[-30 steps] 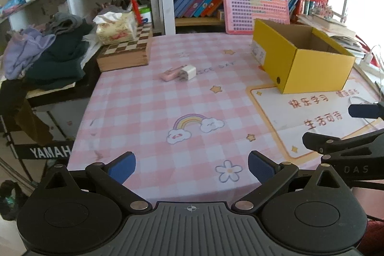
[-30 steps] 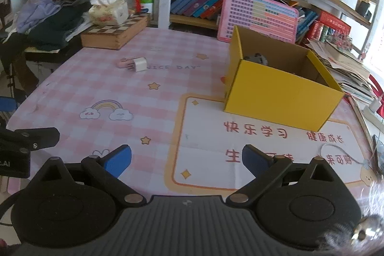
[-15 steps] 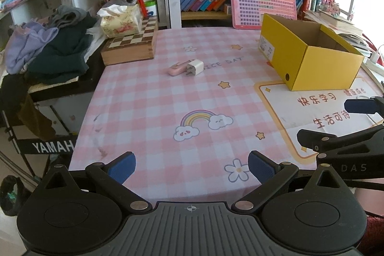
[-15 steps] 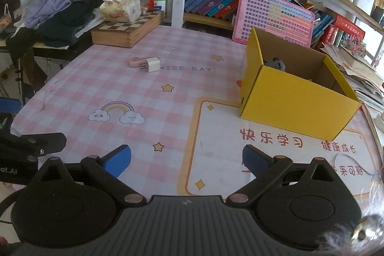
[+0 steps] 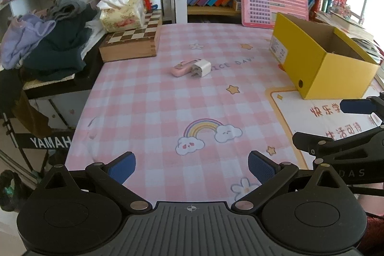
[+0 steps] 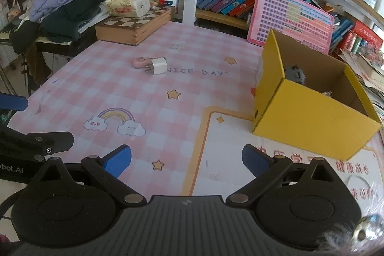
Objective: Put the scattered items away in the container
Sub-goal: 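Move both tools toward the pink toy and white charger cube on the table, then grasp the white charger cube with the right tool while the left tool grasps the pink toy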
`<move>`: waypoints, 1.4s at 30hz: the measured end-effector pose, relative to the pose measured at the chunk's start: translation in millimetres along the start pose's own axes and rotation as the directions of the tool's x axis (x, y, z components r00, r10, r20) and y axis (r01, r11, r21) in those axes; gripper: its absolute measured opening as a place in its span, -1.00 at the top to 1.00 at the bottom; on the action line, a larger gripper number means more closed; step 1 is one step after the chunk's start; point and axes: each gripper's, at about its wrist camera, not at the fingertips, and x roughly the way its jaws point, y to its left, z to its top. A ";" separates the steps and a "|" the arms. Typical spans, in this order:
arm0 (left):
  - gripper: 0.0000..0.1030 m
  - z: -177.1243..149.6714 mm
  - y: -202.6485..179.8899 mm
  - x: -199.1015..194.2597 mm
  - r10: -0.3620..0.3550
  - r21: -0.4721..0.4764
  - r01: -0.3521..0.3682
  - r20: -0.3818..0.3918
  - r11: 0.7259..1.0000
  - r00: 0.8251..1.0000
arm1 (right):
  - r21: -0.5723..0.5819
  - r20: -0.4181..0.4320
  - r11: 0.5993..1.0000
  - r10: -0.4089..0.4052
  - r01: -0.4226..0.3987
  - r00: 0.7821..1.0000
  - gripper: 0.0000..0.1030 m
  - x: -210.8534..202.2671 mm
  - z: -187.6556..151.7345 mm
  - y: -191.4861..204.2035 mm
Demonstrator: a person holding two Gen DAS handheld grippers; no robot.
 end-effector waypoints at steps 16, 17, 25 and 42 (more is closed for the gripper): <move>-0.97 38.5 16.8 49.1 0.048 -0.110 -0.051 -0.030 0.993 0.998 | -0.083 -0.058 0.991 0.101 -0.106 0.993 -0.93 66.6 41.2 -13.3; -0.97 41.8 18.9 52.8 0.050 -0.121 -0.054 -0.034 0.991 0.998 | -0.085 -0.062 0.990 0.107 -0.112 0.992 -0.93 71.5 43.7 -14.1; -0.97 65.0 30.8 81.3 0.097 -0.139 -0.103 -0.052 0.985 0.994 | -0.119 -0.065 0.977 0.171 -0.178 0.983 -0.88 111.9 68.6 -9.7; -0.97 96.2 53.2 116.4 0.147 -0.154 -0.158 -0.082 0.975 0.986 | -0.162 -0.072 0.960 0.219 -0.228 0.973 -0.30 198.7 125.9 15.7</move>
